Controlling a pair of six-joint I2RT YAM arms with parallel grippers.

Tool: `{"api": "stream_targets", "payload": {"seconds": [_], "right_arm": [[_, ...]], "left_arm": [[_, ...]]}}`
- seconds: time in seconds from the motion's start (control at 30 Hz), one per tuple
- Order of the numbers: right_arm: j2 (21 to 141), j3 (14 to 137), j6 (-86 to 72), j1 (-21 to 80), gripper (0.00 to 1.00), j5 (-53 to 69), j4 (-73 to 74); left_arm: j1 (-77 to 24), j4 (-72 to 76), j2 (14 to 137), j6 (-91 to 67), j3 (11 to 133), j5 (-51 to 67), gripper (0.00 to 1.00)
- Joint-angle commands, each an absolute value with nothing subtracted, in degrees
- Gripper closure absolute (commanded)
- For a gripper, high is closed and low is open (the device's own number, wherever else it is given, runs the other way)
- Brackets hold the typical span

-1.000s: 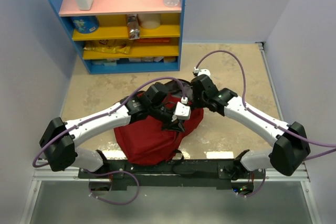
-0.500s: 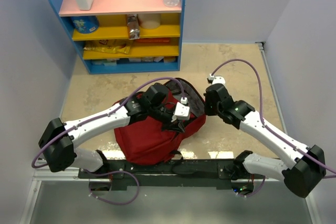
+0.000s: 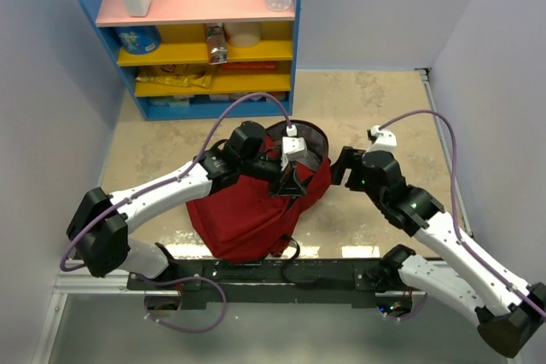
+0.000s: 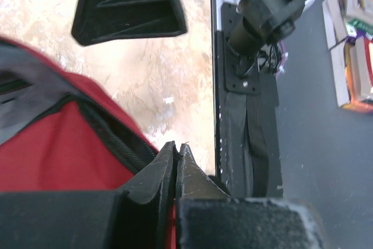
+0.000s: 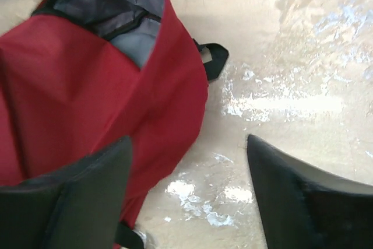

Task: Pack the student bag
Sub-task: Zip the student bag at the center of the board.

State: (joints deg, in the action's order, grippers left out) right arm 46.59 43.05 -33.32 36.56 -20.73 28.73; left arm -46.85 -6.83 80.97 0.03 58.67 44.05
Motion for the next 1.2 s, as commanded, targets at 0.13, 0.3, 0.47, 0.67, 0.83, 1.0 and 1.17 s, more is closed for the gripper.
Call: {"api": "stream_targets", "payload": {"seconds": [0.13, 0.3, 0.47, 0.67, 0.83, 1.0, 1.17], "right_arm": [[28.15, 39.21, -37.70, 36.30, 0.09, -12.79, 21.11], [27.42, 34.90, -37.88, 36.39, 0.17, -0.55, 13.91], [28.47, 34.71, -34.55, 36.74, 0.18, 2.38, 12.65], [33.47, 35.51, -33.13, 36.74, 0.18, 1.76, 13.80], [39.37, 35.51, -31.91, 36.91, 0.21, 0.27, 12.05], [43.24, 32.70, -29.97, 39.19, 0.18, -7.55, 7.75], [46.49, 29.36, -29.80, 43.32, 0.19, -17.20, -4.35]], "left_arm": [[-46.23, 6.50, 82.17, -7.73, 59.59, 44.74, 1.00], [-46.23, 6.77, 87.35, -6.86, 65.72, 42.37, 1.00], [-46.23, 4.40, 93.67, -4.23, 73.11, 37.64, 1.00], [-45.97, 1.85, 102.11, -2.90, 86.72, 35.77, 1.00], [-45.79, 1.76, 104.41, -2.64, 89.12, 35.33, 1.00], [-45.62, 2.20, 104.76, -2.46, 88.86, 35.24, 1.00], [-45.44, 3.34, 105.47, -3.16, 89.30, 35.24, 1.00]]}}
